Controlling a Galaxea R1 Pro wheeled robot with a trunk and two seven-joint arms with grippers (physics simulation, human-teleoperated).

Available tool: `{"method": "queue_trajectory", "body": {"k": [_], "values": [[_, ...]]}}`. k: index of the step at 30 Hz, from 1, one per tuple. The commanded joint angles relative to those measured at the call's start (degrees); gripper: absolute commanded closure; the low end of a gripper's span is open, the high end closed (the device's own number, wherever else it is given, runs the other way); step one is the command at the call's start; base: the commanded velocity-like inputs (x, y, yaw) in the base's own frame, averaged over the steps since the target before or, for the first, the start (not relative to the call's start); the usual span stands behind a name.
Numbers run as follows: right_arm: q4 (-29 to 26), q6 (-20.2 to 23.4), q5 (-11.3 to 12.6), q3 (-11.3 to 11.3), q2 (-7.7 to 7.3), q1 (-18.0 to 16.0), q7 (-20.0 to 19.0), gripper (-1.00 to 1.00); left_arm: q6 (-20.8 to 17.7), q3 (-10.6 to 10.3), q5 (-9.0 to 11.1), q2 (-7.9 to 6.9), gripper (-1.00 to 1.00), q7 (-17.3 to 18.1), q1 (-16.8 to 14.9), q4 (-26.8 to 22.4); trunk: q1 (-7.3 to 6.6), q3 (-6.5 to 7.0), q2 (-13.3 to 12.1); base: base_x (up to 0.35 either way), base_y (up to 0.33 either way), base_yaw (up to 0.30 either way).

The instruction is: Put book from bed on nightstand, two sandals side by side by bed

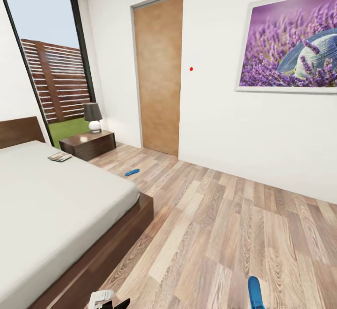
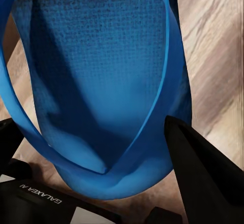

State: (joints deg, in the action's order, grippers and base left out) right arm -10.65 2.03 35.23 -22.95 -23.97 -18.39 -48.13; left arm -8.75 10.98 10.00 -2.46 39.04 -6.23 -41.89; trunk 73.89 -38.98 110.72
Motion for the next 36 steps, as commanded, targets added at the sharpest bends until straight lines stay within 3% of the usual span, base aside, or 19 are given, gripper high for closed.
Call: {"method": "queue_trajectory", "body": {"k": [1, 28, 36], "values": [[-0.01, 0.26, 0.63, -0.34, -0.03, -0.06, -0.03, 1.0, -0.59, 0.1, 0.54, 0.0, -1.0, 0.24, -0.01, -0.03, -0.01, -0.06, 0.03, 0.0, 0.0, -0.3], [-0.01, 0.26, 0.63, -0.34, -0.03, -0.06, -0.03, 1.0, -0.57, 0.1, 0.54, 0.0, -1.0, 0.24, -0.01, -0.03, -0.01, -0.06, 0.03, 0.0, 0.0, -0.298], [-0.02, 0.26, 0.63, -0.34, -0.04, -0.06, -0.04, 1.0, -0.58, 0.1, 0.54, 0.0, -1.0, 0.24, -0.01, -0.03, -0.01, -0.06, 0.03, 0.0, 0.0, -0.184]]}}
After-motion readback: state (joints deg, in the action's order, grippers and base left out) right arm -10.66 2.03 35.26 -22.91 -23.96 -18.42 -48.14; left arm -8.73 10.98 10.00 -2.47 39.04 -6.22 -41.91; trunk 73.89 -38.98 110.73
